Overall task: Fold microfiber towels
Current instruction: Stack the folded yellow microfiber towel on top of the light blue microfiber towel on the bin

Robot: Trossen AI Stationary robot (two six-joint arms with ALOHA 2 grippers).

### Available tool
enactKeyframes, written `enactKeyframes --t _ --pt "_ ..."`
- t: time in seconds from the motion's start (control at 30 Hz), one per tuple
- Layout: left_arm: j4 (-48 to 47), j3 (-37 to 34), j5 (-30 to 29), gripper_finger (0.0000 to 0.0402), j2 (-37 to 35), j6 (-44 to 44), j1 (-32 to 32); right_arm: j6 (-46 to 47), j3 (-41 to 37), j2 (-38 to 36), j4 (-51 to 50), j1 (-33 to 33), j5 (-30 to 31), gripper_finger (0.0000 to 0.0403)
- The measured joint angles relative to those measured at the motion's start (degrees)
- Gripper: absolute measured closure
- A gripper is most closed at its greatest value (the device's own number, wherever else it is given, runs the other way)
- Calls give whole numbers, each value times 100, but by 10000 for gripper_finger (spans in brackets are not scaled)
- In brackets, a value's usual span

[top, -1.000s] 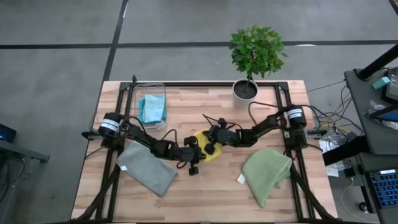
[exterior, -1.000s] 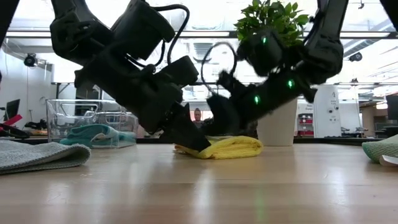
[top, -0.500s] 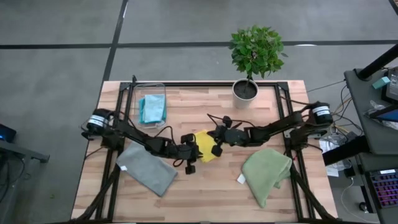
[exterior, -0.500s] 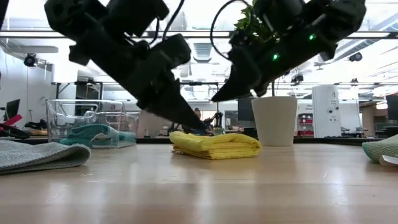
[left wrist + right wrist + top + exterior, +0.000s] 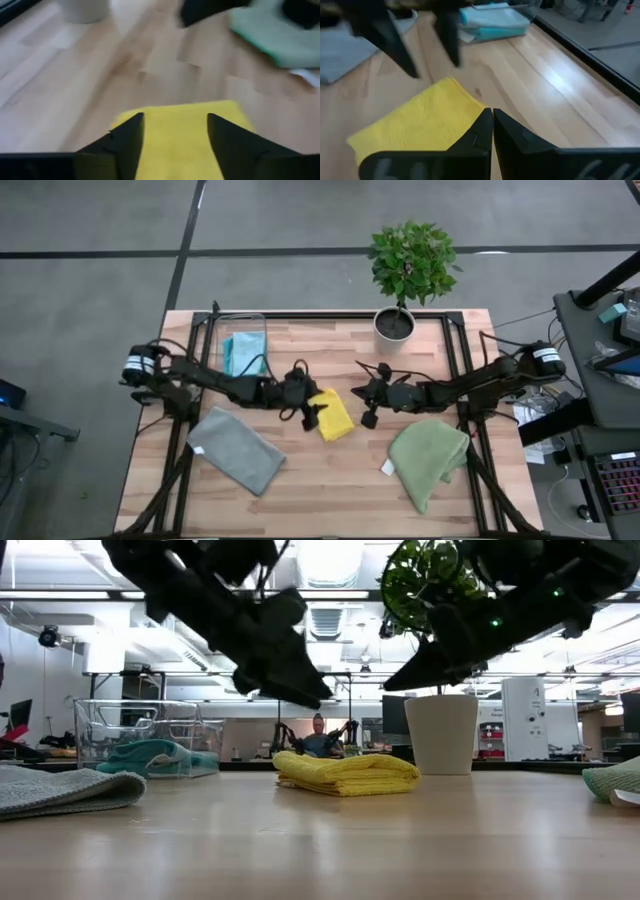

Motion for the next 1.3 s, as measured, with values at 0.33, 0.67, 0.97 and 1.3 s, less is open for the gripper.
enactKeyframes --t 0.33,0.67,0.97,1.3 --pt "-8 15 438 144 518 -153 629 -6 -317 -329 185 -2 -12 394" --pt "-1 90 1027 144 1196 -443 632 -17 -319 -284 172 -2 -21 394" --pt "92 101 1232 161 1305 -569 488 -51 -319 -280 182 -2 -22 394" --pt "43 98 1085 305 1317 -546 215 -60 -319 -279 182 -2 -17 394"
